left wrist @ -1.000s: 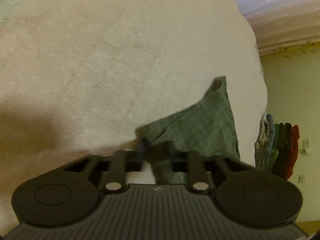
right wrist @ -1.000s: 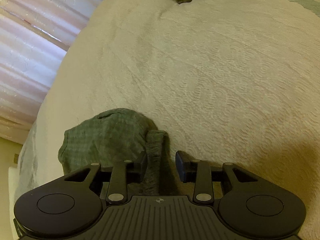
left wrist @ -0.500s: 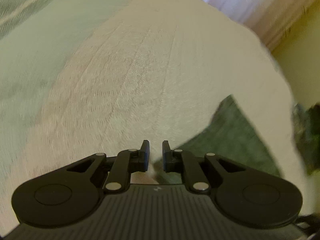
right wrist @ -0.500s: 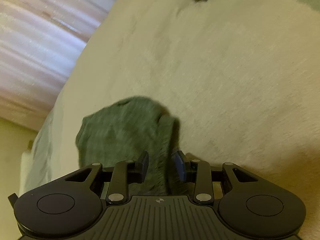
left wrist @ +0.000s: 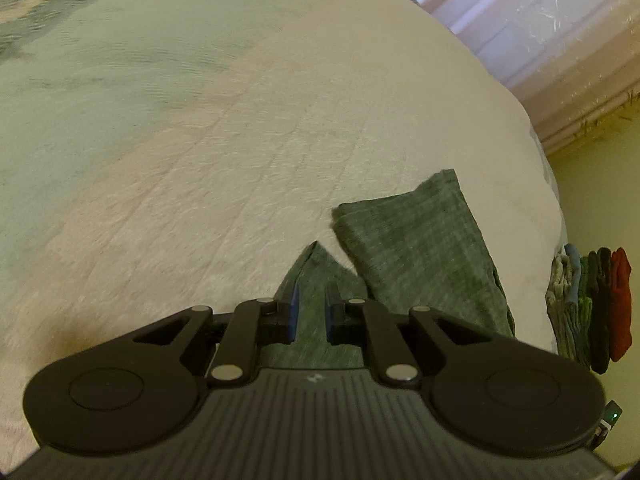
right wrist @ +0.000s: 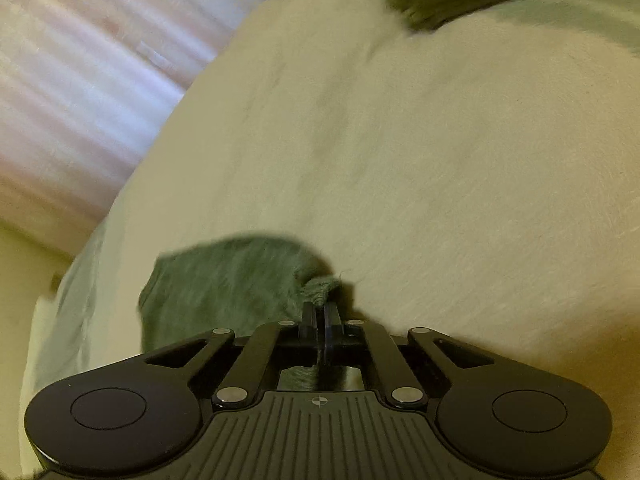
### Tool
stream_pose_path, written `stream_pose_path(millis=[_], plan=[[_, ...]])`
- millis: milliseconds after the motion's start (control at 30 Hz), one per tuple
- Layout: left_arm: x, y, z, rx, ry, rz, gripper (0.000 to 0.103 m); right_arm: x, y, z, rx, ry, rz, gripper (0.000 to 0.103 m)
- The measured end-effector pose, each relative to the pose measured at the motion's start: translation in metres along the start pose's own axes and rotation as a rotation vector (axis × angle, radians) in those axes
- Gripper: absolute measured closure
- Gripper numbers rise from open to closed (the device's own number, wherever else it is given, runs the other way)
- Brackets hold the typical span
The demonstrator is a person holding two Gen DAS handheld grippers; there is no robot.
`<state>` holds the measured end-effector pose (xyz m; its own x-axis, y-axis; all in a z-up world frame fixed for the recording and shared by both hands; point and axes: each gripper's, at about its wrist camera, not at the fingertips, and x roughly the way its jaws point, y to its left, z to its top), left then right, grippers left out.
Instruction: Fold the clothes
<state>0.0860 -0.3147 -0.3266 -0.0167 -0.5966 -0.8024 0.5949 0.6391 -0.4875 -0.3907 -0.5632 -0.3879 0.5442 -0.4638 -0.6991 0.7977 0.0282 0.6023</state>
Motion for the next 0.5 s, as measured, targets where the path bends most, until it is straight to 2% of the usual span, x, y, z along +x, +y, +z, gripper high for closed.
stream_pose_path(millis=[133, 200, 300, 367, 400, 433, 500], plan=[[-0.008, 0.003, -0.013, -0.001, 0.005, 0.019, 0.095, 0.000, -0.005, -0.002, 0.015, 0.065, 0.014, 0.101], [-0.012, 0.004, -0.020, -0.002, 0.005, 0.019, 0.095, -0.013, -0.005, -0.006, 0.031, 0.065, 0.038, 0.100], [-0.019, 0.007, -0.029, -0.012, 0.007, 0.018, 0.095, -0.036, -0.002, -0.024, 0.037, 0.115, 0.103, 0.098], [-0.022, 0.009, -0.033, -0.025, 0.010, 0.017, 0.095, -0.046, 0.001, -0.040, 0.006, 0.170, 0.115, 0.084], [-0.022, 0.010, -0.036, -0.030, 0.013, 0.014, 0.095, -0.049, 0.002, -0.048, -0.008, 0.192, 0.113, 0.057], [-0.023, 0.011, -0.038, -0.033, 0.015, 0.011, 0.095, -0.051, 0.003, -0.055, -0.022, 0.198, 0.110, 0.049], [-0.025, 0.010, -0.040, -0.033, 0.019, 0.002, 0.095, -0.050, 0.005, -0.062, -0.047, 0.202, 0.120, 0.050]])
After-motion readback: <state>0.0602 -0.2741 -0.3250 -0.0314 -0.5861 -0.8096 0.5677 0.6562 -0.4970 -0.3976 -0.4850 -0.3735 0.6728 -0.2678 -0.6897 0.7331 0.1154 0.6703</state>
